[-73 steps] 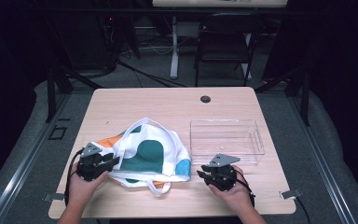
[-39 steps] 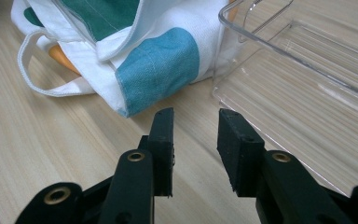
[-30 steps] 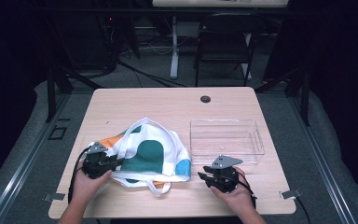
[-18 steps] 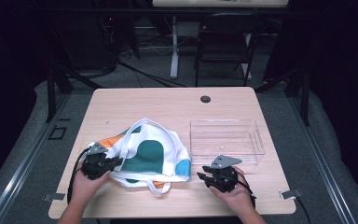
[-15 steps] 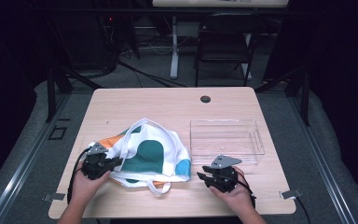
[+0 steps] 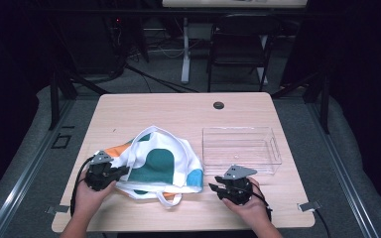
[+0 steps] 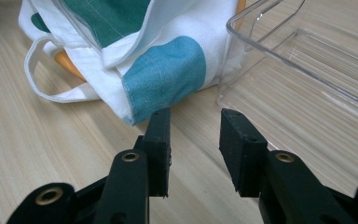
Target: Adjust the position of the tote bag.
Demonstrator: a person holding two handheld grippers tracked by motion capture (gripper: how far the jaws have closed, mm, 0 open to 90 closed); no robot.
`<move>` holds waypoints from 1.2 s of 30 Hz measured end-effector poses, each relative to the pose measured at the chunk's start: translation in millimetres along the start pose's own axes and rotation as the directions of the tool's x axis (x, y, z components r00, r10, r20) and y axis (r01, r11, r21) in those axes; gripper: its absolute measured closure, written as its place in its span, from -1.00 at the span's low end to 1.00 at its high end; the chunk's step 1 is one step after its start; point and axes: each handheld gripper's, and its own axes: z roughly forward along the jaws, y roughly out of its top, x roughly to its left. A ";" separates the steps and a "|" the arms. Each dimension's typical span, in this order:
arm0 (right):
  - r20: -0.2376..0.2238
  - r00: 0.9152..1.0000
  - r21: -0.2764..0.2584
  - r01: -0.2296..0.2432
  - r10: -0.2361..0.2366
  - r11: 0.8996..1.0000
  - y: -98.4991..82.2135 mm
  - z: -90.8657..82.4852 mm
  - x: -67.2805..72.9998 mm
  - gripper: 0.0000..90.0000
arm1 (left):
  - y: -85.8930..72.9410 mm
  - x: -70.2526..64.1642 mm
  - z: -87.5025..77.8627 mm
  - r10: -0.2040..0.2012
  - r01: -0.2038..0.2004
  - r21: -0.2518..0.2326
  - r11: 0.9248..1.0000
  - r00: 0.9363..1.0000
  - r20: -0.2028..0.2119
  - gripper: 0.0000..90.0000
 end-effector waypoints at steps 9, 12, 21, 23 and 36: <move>-0.002 1.000 0.004 0.009 -0.009 1.000 2.0 -2.7 2.3 0.56 | 5.6 -1.2 -7.5 0.005 -0.006 -0.019 1.000 1.000 -0.011 0.96; -0.020 1.000 0.009 0.017 -0.017 1.000 3.4 -3.1 4.2 0.61 | 7.6 -1.4 -9.6 0.011 -0.011 -0.020 1.000 1.000 -0.017 0.96; -0.006 0.995 0.013 0.104 -0.104 0.994 13.8 -8.0 17.3 0.70 | 17.5 -3.5 -20.1 0.015 -0.016 -0.047 0.999 0.999 -0.031 0.96; -0.012 0.991 0.013 0.135 -0.135 0.991 19.4 -10.6 20.9 0.75 | 20.4 -3.8 -22.1 0.021 -0.023 -0.050 0.999 0.999 -0.035 0.96; -0.064 0.982 0.043 0.181 -0.178 0.983 53.7 -3.1 28.9 0.91 | 42.9 -0.6 -28.6 0.004 -0.008 -0.073 0.997 0.998 -0.057 0.96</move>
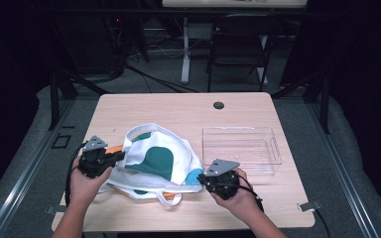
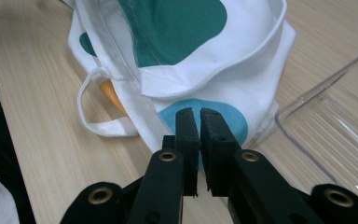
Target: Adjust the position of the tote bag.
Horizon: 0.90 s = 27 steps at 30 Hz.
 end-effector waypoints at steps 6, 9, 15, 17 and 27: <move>-0.003 0.999 -0.026 0.033 -0.033 0.999 15.8 9.6 3.6 0.92 | 14.2 4.4 -4.2 -0.015 0.015 -0.013 1.000 1.000 -0.003 0.96; -0.014 0.999 -0.029 0.039 -0.039 0.999 23.9 12.9 4.0 0.92 | 20.7 7.8 -2.7 -0.036 0.036 -0.016 0.999 0.999 0.000 0.96; -0.025 0.998 -0.024 0.057 -0.058 0.998 35.2 19.6 7.8 0.90 | 24.4 13.9 1.2 -0.056 0.056 -0.013 0.998 0.998 0.001 0.96; -0.033 0.998 -0.023 0.059 -0.059 0.998 38.7 22.1 9.6 0.88 | 25.6 16.3 1.4 -0.061 0.061 -0.018 0.998 0.998 0.004 0.96; -0.050 0.995 -0.024 0.090 -0.091 0.996 65.1 44.8 19.7 0.77 | 24.7 19.0 0.8 -0.060 0.060 -0.032 0.998 0.998 0.010 0.96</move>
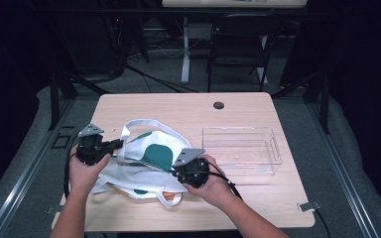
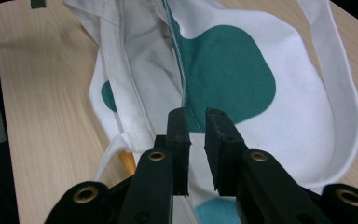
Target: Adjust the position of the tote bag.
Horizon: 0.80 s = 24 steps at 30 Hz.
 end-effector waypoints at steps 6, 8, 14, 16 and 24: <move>-0.006 1.000 0.014 0.002 -0.002 1.000 8.2 16.1 2.0 0.74 | -1.8 1.7 -1.1 -0.006 0.007 -0.011 1.000 1.000 0.010 0.96; -0.009 1.000 0.021 0.004 -0.004 1.000 8.8 20.2 2.2 0.74 | -2.1 2.0 -1.0 -0.009 0.010 -0.013 1.000 1.000 0.011 0.96; -0.016 1.000 0.038 0.004 -0.003 0.999 9.1 30.7 2.6 0.74 | -2.2 1.1 0.2 -0.007 0.007 -0.008 1.000 1.000 0.011 0.96; -0.017 1.000 0.038 -0.003 0.004 0.999 9.1 33.1 3.2 0.74 | -2.3 1.1 0.1 -0.007 0.007 -0.007 1.000 1.000 0.009 0.96; -0.013 1.000 0.050 0.003 -0.002 0.999 10.2 43.1 6.8 0.69 | -2.8 2.1 -0.8 -0.012 0.012 -0.013 1.000 1.000 0.015 0.96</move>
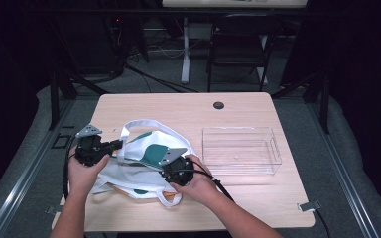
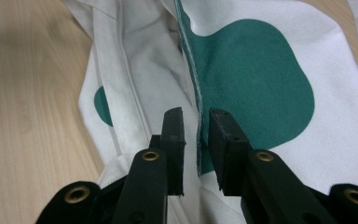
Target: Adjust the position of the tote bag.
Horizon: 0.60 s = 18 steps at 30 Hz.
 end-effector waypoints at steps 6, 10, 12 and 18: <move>0.021 1.000 0.008 0.008 -0.008 1.000 -0.6 6.7 1.6 0.71 | -0.8 0.4 1.1 -0.003 0.003 -0.002 1.000 1.000 0.000 0.96; 0.023 1.000 0.020 0.017 -0.017 1.000 -1.0 8.4 1.2 0.76 | -1.0 0.9 0.8 -0.004 0.004 -0.001 1.000 1.000 -0.001 0.96; 0.026 1.000 0.018 0.016 -0.016 1.000 -1.2 9.0 1.4 0.77 | -1.2 1.0 0.8 -0.004 0.004 -0.002 1.000 1.000 -0.001 0.96; 0.039 0.999 0.015 0.020 -0.020 1.000 -1.7 10.1 2.4 0.88 | -1.7 0.8 1.7 0.001 -0.001 0.001 1.000 1.000 -0.002 0.96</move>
